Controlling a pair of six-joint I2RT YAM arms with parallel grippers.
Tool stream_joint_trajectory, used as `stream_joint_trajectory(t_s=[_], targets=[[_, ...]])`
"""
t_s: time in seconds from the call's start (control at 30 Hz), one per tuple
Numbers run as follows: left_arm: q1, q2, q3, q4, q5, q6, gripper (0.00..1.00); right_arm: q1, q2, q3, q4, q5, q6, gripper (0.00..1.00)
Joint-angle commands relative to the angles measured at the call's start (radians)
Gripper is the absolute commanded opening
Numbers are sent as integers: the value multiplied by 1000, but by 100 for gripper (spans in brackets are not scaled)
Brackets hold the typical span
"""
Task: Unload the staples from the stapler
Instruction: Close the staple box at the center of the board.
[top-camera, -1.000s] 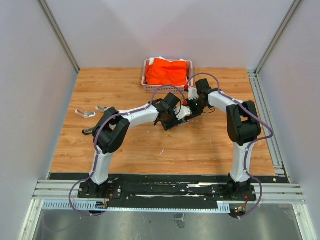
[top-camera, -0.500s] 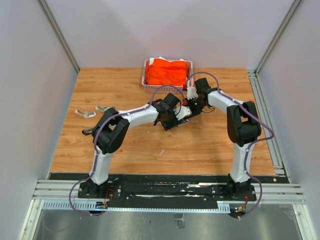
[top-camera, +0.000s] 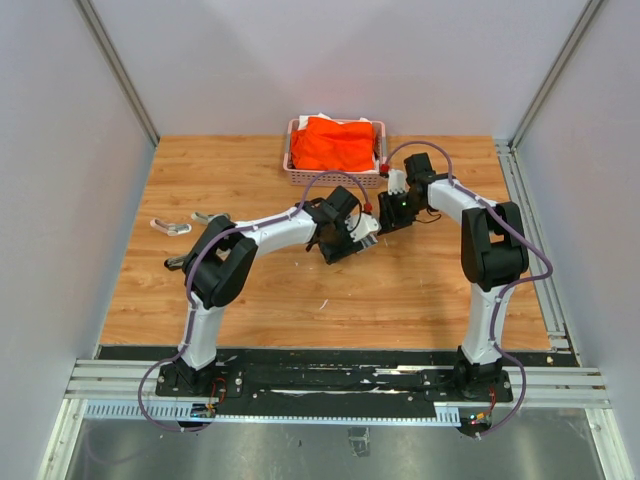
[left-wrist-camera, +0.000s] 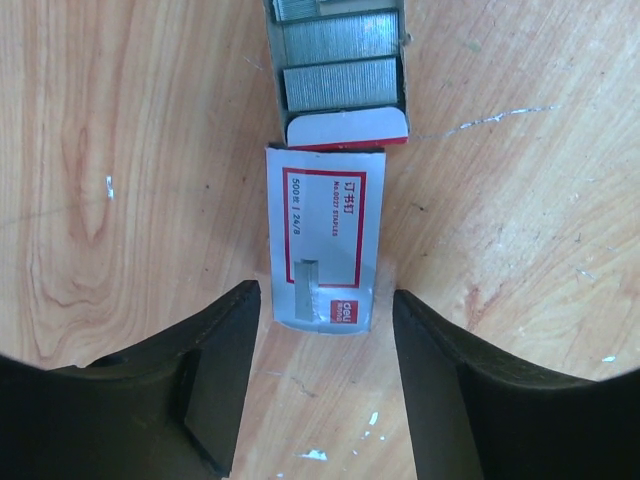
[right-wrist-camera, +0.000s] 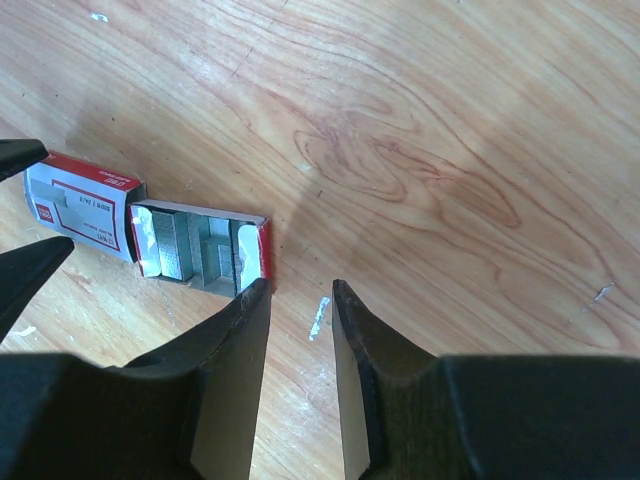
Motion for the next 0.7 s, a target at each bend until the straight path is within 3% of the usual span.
stream_joint_trajectory(t_s=[0.0, 0.13, 0.3, 0.47, 0.67], targets=[[5, -3, 70, -74, -3, -27, 61, -9, 7, 25, -6, 7, -6, 33], [-1, 38, 134, -83, -3, -52, 63, -8, 20, 27, -7, 34, -13, 32], [-32, 95, 203, -96, -4, -68, 73, -8, 22, 27, -8, 65, -24, 33], [-52, 143, 251, -103, 14, -86, 84, -10, 29, 20, -8, -4, -10, 33], [-55, 177, 275, -104, 39, -99, 85, -13, 62, 28, -8, -67, 13, 33]])
